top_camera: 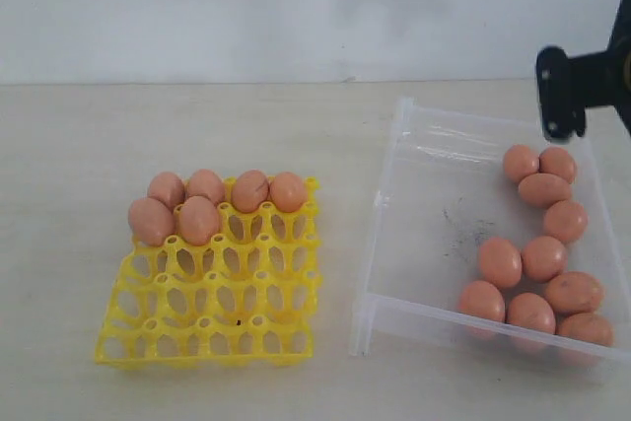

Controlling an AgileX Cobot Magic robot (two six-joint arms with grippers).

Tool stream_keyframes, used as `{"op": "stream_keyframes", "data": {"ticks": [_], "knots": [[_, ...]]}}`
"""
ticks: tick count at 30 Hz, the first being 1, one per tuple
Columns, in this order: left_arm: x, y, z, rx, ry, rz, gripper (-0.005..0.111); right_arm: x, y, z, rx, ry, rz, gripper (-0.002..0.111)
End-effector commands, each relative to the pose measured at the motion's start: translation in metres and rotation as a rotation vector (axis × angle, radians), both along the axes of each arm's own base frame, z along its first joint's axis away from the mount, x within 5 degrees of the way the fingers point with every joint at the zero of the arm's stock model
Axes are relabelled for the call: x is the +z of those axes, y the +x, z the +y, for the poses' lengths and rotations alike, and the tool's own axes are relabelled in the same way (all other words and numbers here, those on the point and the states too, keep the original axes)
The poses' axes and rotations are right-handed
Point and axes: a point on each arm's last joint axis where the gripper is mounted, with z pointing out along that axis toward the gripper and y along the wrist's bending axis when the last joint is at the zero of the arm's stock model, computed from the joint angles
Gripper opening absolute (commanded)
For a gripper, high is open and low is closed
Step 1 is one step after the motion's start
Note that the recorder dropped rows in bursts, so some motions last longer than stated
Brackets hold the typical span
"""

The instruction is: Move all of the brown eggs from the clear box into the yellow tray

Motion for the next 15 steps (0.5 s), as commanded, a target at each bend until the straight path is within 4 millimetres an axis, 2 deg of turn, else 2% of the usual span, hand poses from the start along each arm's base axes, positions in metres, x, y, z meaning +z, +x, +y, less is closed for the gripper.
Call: {"op": "stream_keyframes", "data": {"ticks": [1,2,3,4,6,7,8,9,10,11,12,14,15], "knots": [[0.0,0.0,0.0,-0.004,-0.006,-0.002,0.004,0.01,-0.001,-0.007,-0.069,-0.044,-0.041,0.0],[0.0,0.0,0.0,-0.004,-0.006,-0.002,0.004,0.035,0.007,0.0,-0.16,0.387,-0.219,0.0],[0.0,0.0,0.0,-0.004,-0.006,-0.002,0.004,0.046,0.009,0.002,-0.186,0.587,-0.27,0.0],[0.0,0.0,0.0,-0.004,-0.006,-0.002,0.004,0.067,0.009,0.005,-0.182,1.026,-0.268,0.0],[0.0,0.0,0.0,-0.004,-0.006,-0.002,0.004,0.077,0.009,0.005,-0.115,1.285,-0.179,0.0],[0.0,0.0,0.0,-0.004,-0.006,-0.002,0.004,0.083,0.01,0.004,-0.131,1.404,-0.216,0.0],[0.0,0.0,0.0,-0.004,-0.006,-0.002,0.004,0.091,0.009,0.003,-0.115,1.655,-0.28,0.0],[0.0,0.0,0.0,-0.004,-0.006,-0.002,0.004,0.089,0.002,0.005,-0.048,1.867,-0.306,0.0],[0.0,0.0,0.0,-0.004,-0.006,-0.002,0.004,0.085,-0.004,0.006,0.008,1.961,-0.325,0.0],[0.0,0.0,0.0,-0.004,-0.006,-0.002,0.004,0.076,-0.015,0.005,0.056,2.134,-0.383,0.0],[0.0,0.0,0.0,-0.004,-0.006,-0.002,0.004,0.072,-0.02,0.004,0.088,2.212,-0.422,0.0],[0.0,0.0,0.0,-0.004,-0.006,-0.002,0.004,0.065,-0.029,0.005,0.18,2.151,-0.493,0.0],[0.0,0.0,0.0,-0.004,-0.006,-0.002,0.004,0.062,-0.028,0.008,0.195,2.049,-0.475,0.0]]}}
